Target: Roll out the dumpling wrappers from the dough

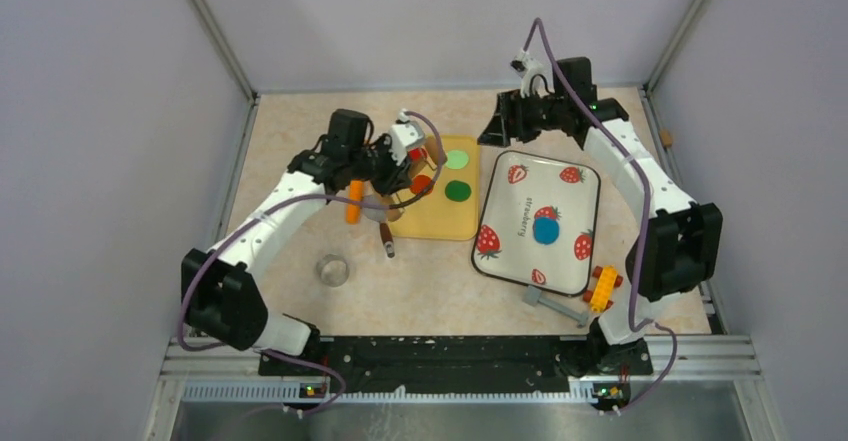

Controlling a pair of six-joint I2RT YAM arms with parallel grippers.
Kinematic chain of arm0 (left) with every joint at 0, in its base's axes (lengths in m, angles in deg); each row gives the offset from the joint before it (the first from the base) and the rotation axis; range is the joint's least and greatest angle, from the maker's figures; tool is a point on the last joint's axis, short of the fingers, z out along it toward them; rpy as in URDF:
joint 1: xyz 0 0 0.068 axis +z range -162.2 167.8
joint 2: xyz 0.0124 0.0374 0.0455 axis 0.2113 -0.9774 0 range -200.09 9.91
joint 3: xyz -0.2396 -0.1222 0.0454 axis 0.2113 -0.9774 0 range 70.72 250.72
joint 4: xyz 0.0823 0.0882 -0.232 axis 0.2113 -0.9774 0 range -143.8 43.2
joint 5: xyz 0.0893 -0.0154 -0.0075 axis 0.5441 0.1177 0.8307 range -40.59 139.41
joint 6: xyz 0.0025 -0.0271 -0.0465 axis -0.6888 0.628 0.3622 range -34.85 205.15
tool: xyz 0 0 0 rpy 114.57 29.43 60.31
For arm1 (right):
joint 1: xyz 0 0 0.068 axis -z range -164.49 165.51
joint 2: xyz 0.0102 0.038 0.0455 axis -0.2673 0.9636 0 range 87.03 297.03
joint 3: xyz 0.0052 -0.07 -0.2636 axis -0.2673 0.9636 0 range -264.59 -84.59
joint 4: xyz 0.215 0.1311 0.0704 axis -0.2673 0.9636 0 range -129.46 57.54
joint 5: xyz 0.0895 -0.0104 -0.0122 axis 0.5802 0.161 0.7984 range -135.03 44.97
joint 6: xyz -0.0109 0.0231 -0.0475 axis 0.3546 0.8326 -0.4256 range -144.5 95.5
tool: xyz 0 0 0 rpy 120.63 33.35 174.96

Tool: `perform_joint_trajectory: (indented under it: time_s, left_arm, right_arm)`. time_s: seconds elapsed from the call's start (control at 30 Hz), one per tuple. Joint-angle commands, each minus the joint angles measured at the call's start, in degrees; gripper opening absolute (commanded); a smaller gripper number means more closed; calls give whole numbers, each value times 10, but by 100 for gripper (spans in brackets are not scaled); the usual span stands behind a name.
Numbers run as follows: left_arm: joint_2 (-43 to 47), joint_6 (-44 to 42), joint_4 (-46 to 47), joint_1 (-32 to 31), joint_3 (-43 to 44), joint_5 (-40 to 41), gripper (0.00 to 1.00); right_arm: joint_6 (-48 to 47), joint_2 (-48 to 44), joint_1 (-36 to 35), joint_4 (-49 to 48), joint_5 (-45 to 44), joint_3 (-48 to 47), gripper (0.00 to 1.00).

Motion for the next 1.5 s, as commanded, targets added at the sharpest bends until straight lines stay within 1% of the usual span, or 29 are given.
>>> perform_joint_trajectory:
  time_s: [0.0,0.1,0.23,0.3,0.4,0.47,0.5,0.6,0.7,0.77,0.8,0.83,0.87,0.97,1.07,1.2,1.37,1.47]
  left_arm:
    - [-47,-49,88,-50,44,-38,0]
    - [-89,-52,97,-81,78,-46,0]
    - [-132,-61,114,-124,108,-42,0]
    - [-150,-52,135,-141,118,-40,0]
    - [-171,-28,175,-165,128,-38,0]
    - [-187,-14,197,-178,136,-36,0]
    - [-196,-8,204,-184,142,-37,0]
    - [-228,10,221,-202,163,-49,0]
    - [-267,28,251,-221,184,-59,0]
    - [-297,39,277,-240,197,-62,0]
    - [-314,46,290,-248,207,-63,0]
    - [-335,59,294,-257,221,-63,0]
    - [-357,76,313,-263,239,-60,0]
    - [-430,147,350,-277,298,-44,0]
    - [-476,183,384,-291,337,-36,0]
    - [-499,194,412,-314,344,-37,0]
    - [-514,218,414,-331,360,-33,0]
    - [-530,226,419,-337,370,-27,0]
  right_arm:
    - [79,42,-9,57,148,-83,75]
    - [74,50,-9,90,155,-84,78]
    - [71,40,-7,104,168,-49,80]
    - [73,27,-5,105,171,-29,80]
    - [70,7,0,126,148,-2,76]
    - [72,-5,15,144,136,20,74]
    - [74,-14,27,146,136,34,71]
    - [50,-28,64,176,120,54,51]
    - [-1,-31,91,217,94,54,35]
    - [-50,-27,109,255,78,45,18]
    - [-74,-24,117,275,66,36,8]
    - [-94,-22,126,294,50,30,2]
    - [-113,-22,135,313,28,22,0]
    - [-167,-24,174,363,-10,18,0]
    - [-208,-32,211,382,-45,35,0]
    - [-241,-40,245,398,-47,58,0]
    - [-267,-46,289,402,-41,77,0]
    - [-293,-49,304,387,-50,97,0]
